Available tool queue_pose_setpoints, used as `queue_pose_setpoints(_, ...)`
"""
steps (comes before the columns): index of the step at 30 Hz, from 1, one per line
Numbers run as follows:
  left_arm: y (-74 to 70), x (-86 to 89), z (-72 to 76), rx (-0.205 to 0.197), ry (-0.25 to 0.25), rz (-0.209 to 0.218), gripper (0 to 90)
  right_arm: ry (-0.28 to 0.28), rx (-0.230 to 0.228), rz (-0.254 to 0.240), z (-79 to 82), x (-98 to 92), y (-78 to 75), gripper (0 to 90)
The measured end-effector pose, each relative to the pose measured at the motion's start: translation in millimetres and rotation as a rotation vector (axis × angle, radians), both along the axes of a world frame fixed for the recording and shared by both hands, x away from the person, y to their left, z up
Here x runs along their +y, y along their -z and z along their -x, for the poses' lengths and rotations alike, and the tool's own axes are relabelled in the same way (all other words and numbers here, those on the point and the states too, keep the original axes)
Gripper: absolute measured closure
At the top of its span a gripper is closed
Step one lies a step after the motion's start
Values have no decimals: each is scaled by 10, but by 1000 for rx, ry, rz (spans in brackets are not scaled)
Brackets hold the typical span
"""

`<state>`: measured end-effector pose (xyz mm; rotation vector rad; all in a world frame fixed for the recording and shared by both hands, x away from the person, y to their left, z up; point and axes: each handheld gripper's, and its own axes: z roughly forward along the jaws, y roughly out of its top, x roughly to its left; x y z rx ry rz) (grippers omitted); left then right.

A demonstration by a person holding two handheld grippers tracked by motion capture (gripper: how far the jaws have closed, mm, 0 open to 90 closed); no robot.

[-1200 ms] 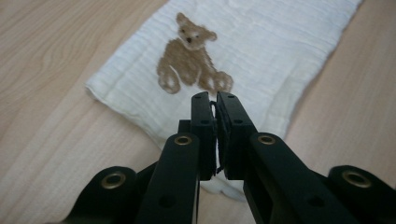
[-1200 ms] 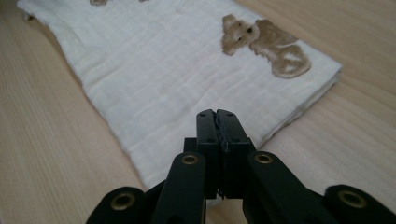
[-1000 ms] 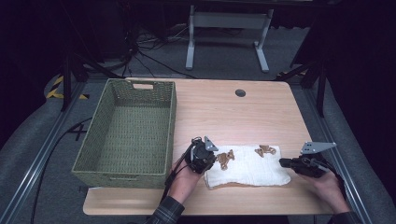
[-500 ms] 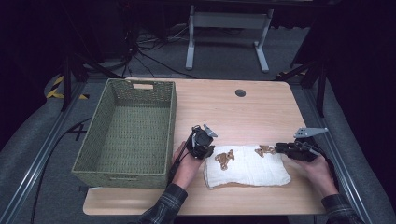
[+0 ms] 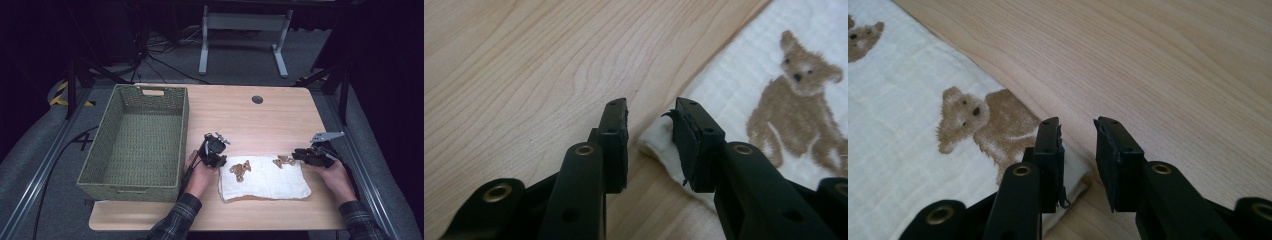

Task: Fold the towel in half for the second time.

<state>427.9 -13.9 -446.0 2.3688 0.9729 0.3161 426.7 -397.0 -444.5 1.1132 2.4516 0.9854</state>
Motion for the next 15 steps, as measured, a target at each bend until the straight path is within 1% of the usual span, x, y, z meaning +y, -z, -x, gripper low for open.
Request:
queue_pose_setpoints(1,10,-5,-1,3,-3,-7,663,2,3,5,-3,-9,11,719)
queue_pose_setpoints(2,18,-5,-5,-1,2,-9,656,5,13,2,-2,-13,19,719)
queue_pose_setpoints(4,22,-5,-5,-6,3,-9,652,-1,17,10,-8,-24,42,725)
queue_pose_setpoints(5,27,-5,-4,-8,2,-6,652,1,23,4,-3,-27,44,729)
queue_pose_setpoints(8,27,1,-4,5,6,-3,656,-1,29,-13,2,-36,55,764)
queue_pose_setpoints(10,32,10,-13,9,12,8,672,0,31,-25,5,-46,65,786)
queue_pose_setpoints(12,40,17,-18,25,30,30,726,-3,42,-37,7,-49,67,830)
queue_pose_setpoints(13,36,11,-11,30,30,28,747,-5,45,-42,10,-45,67,841)
queue_pose_setpoints(15,34,0,-6,33,45,28,794,-6,41,-36,18,-33,64,853)
